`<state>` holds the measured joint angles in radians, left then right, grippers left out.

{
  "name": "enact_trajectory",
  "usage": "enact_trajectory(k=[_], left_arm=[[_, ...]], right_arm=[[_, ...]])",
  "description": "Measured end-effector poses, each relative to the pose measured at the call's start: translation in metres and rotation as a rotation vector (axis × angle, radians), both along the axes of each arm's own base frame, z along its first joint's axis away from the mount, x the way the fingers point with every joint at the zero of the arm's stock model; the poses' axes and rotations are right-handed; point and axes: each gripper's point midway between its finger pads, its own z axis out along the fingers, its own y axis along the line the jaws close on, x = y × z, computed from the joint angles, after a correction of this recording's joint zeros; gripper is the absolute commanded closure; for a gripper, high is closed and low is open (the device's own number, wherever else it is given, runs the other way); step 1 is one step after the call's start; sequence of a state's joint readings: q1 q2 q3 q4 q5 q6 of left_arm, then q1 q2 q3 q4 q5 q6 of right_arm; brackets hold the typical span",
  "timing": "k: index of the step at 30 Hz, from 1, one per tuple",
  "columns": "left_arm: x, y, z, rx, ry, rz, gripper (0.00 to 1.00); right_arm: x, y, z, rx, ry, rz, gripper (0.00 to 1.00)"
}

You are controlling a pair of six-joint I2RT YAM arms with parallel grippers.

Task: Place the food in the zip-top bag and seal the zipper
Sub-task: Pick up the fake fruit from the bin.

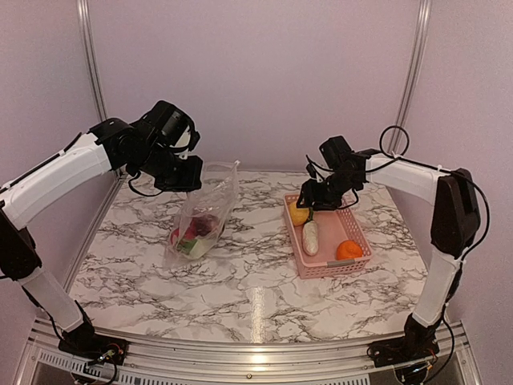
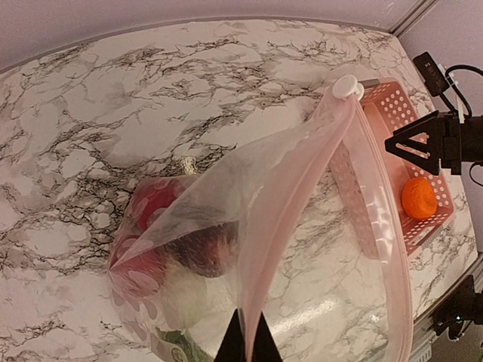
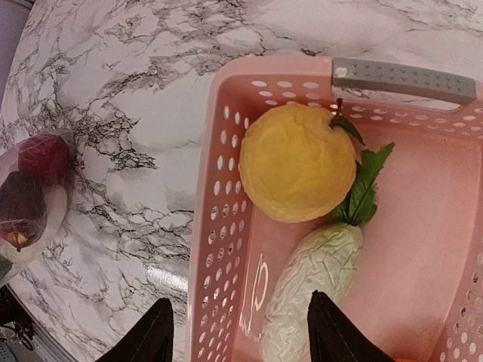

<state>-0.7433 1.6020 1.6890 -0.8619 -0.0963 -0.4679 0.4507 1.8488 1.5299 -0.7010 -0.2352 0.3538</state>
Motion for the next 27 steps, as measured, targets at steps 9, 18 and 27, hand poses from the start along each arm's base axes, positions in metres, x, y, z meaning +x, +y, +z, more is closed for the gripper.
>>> enact_trajectory(k=[9,18,27], left_arm=[[0.001,0.002,0.004,-0.005,-0.014,0.014,1.0],[-0.001,0.005,0.009,-0.011,-0.026,0.018,1.0],[-0.001,0.005,0.007,-0.007,-0.022,0.018,1.0]], right_arm=[[0.023,-0.008,-0.021,0.029,0.031,-0.03,0.4],[0.038,-0.007,-0.032,0.05,0.044,-0.043,0.36],[0.053,0.0,-0.034,0.075,0.039,-0.061,0.28]])
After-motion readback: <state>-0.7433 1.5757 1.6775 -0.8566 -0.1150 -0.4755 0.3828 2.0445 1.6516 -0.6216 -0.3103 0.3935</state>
